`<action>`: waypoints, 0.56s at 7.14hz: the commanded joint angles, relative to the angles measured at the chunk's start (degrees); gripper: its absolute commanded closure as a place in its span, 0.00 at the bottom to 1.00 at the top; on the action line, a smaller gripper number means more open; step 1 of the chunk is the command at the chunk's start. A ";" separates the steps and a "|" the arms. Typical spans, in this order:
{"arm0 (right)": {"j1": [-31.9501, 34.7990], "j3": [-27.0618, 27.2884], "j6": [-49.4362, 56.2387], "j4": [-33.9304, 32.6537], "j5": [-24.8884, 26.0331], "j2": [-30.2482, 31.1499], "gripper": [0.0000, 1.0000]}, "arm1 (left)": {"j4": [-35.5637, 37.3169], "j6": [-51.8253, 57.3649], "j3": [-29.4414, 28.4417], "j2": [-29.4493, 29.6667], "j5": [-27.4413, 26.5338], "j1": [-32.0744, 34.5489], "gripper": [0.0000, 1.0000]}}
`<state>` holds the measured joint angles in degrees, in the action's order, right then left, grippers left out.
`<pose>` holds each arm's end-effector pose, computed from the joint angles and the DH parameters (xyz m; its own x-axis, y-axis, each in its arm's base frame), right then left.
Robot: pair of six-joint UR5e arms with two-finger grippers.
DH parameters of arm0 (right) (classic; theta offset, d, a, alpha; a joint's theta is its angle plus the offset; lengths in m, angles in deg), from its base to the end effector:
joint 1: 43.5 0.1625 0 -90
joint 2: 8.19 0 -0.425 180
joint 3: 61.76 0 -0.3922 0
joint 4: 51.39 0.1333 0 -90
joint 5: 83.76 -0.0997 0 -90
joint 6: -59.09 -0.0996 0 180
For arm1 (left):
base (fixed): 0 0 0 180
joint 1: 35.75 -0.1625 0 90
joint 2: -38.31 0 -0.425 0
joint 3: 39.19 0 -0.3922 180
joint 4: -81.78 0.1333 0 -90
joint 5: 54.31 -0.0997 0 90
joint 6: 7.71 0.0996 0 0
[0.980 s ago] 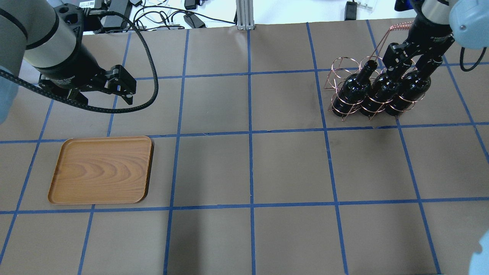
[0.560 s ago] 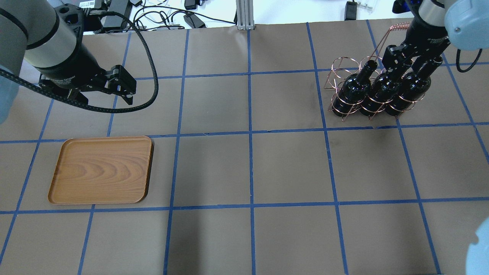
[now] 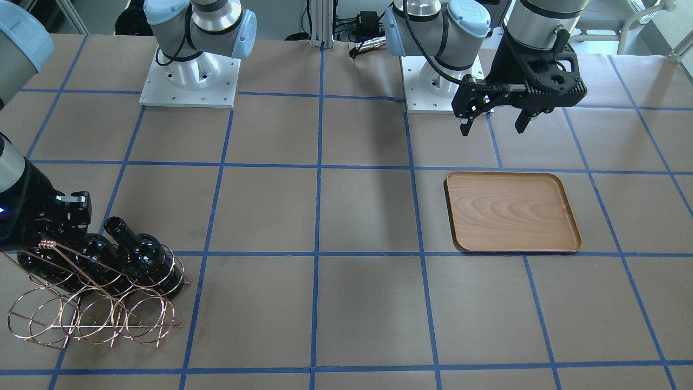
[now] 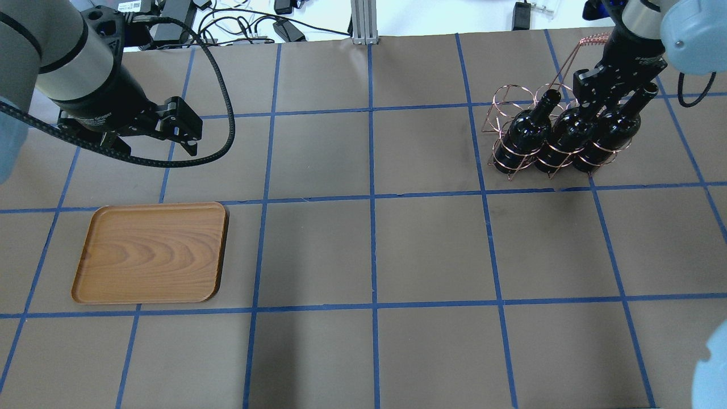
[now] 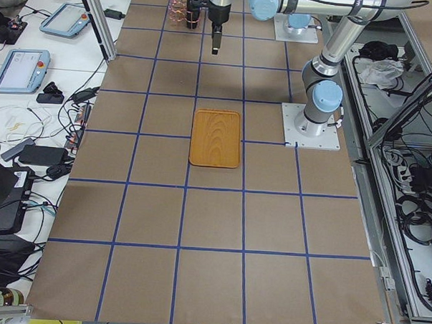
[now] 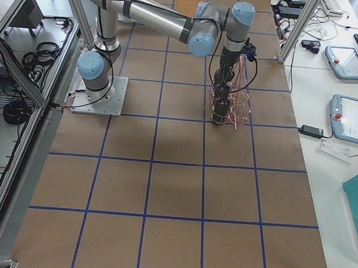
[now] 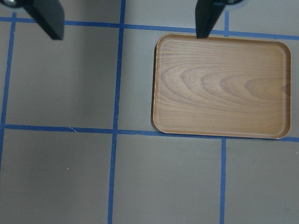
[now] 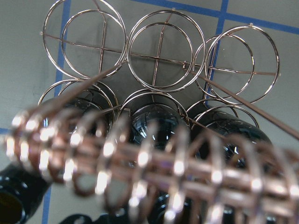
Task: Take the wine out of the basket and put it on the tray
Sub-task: 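Lower the right gripper onto the neck of the nearest dark bottle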
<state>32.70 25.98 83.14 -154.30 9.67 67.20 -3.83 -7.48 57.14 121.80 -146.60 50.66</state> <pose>-0.0173 -0.6043 0.3914 -0.9823 -0.1778 0.0586 -0.1772 0.9841 0.0155 -0.1008 -0.4585 0.4947 -0.9973 -0.0617 -0.0401 -0.0584 0.9951 -0.0795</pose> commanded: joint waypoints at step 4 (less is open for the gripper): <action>0.09 -0.63 -0.05 0.09 -0.79 0.71 0.65 | 0.00 -0.06 0.00 0.00 0.00 -0.09 0.00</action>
<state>32.71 25.61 83.12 -154.24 9.02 67.65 -3.83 -7.47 57.17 121.81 -146.64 50.57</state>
